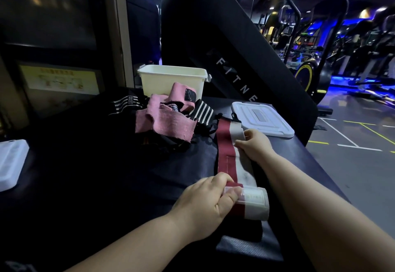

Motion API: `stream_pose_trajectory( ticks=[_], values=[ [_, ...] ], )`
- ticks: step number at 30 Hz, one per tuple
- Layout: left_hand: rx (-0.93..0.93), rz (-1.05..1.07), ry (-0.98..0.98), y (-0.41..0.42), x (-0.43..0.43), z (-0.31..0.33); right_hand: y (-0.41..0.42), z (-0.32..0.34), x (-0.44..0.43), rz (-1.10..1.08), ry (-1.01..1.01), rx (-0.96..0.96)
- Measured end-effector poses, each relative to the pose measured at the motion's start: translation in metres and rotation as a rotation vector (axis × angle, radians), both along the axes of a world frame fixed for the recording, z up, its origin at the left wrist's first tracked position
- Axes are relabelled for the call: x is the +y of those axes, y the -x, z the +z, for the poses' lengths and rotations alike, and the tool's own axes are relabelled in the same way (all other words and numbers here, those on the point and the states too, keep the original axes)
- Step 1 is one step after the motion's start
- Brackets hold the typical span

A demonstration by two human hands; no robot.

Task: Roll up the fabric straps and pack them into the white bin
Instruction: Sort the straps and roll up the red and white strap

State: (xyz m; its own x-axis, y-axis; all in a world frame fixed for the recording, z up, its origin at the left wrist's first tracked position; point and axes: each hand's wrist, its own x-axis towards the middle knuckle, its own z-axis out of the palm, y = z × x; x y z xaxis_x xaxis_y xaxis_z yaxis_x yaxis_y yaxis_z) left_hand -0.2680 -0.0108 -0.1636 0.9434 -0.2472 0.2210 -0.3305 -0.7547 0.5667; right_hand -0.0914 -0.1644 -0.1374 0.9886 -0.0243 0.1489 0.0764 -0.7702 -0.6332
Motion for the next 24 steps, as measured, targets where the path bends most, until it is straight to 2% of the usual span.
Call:
stream_pose_trajectory(
  ticks=[7, 11, 15, 18, 24],
  values=[
    [0.01, 0.002, 0.007, 0.002, 0.001, 0.002, -0.001, -0.003, 0.005, -0.009, -0.031, 0.059],
    [0.021, 0.008, 0.005, 0.002, 0.001, 0.002, -0.004, -0.006, 0.0, 0.046, 0.0, -0.035],
    [0.051, -0.003, -0.002, 0.004, 0.0, 0.004, -0.01, -0.011, -0.003, 0.007, -0.063, -0.099],
    [0.064, -0.006, -0.016, 0.005, 0.0, 0.009, -0.013, -0.011, -0.002, -0.001, -0.022, -0.134],
    [0.059, 0.014, -0.011, 0.002, -0.003, 0.004, -0.019, -0.017, -0.006, 0.056, 0.093, -0.016]
  ],
)
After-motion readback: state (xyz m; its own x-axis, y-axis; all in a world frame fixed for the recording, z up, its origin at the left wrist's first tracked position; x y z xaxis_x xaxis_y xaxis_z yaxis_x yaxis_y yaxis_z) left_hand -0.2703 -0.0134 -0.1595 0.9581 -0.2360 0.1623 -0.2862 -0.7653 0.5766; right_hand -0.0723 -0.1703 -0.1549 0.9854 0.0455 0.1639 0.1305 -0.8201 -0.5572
